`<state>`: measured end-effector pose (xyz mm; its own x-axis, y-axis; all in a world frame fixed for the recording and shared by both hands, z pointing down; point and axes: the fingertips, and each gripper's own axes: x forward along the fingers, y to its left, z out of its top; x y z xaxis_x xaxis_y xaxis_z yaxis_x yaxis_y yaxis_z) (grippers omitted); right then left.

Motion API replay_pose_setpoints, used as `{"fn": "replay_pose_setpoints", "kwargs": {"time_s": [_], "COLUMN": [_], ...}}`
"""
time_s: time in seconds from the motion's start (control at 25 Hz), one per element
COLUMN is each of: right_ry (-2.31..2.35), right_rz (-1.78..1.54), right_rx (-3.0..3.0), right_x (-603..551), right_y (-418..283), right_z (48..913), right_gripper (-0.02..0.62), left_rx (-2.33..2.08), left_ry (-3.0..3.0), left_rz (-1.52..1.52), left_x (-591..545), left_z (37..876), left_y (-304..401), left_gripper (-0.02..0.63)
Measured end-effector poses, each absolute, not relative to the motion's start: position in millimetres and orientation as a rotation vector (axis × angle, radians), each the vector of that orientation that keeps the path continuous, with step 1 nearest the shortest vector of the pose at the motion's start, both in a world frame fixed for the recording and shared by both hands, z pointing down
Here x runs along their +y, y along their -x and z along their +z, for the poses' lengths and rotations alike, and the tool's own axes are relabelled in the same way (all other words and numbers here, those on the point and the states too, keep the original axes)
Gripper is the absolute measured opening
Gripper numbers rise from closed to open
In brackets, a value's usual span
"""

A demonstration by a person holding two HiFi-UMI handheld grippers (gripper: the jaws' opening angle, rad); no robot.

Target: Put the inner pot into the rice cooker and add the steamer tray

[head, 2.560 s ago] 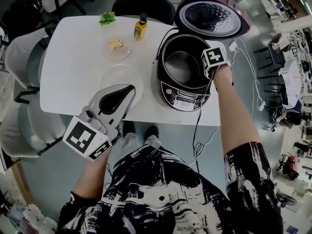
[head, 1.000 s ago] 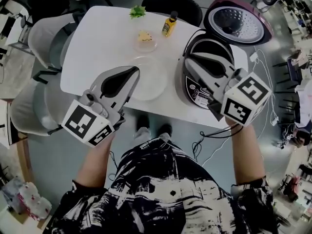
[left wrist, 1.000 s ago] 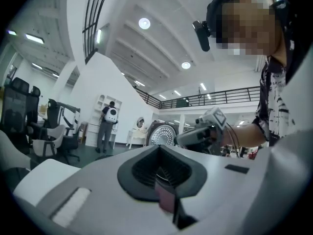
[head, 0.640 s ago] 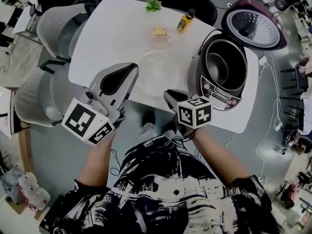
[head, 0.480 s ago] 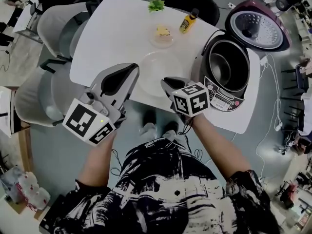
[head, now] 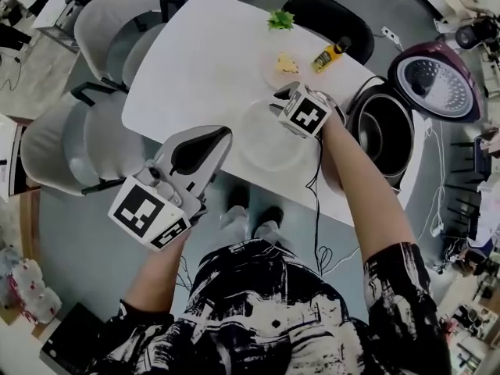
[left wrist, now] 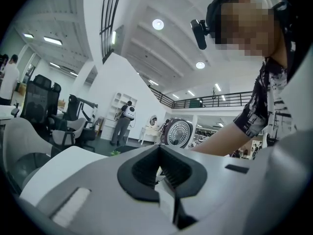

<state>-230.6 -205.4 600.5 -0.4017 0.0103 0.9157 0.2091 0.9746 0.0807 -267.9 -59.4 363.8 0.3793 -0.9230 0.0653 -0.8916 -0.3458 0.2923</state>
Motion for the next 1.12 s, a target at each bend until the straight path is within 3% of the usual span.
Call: {"fn": "replay_pose_setpoints", "kwargs": {"time_s": [0.08, 0.12, 0.16, 0.4, 0.72, 0.84, 1.12], "right_ry": [0.164, 0.163, 0.159, 0.105, 0.064, 0.046, 0.063], "right_rz": [-0.190, -0.171, -0.157, -0.149, -0.081, -0.107, -0.069], "right_rx": [-1.923, -1.906, -1.890, -1.796, -1.719, -1.701, -1.700], "right_x": [-211, -215, -218, -245, -261, -264, -259], "right_y": [223, 220, 218, 211, 193, 188, 186], "right_z": [624, 634, 643, 671, 696, 703, 706], "right_gripper": [0.138, 0.210, 0.226, 0.221, 0.149, 0.043, 0.021], "left_rx": [-1.609, -1.615, -1.618, -1.634, -1.641, -1.636, -1.620], "left_ry": [-2.341, -2.329, -2.318, -2.260, -2.242, -2.251, -2.267], "left_rz": [-0.161, -0.163, -0.165, -0.170, -0.162, -0.159, -0.141], "left_x": [-55, -52, -50, -40, -43, -45, -50], "left_z": [371, 375, 378, 398, 403, 403, 404], "left_y": [274, 276, 279, 293, 296, 292, 286], "left_gripper": [0.005, 0.005, 0.005, 0.005, 0.005, 0.005, 0.005]}}
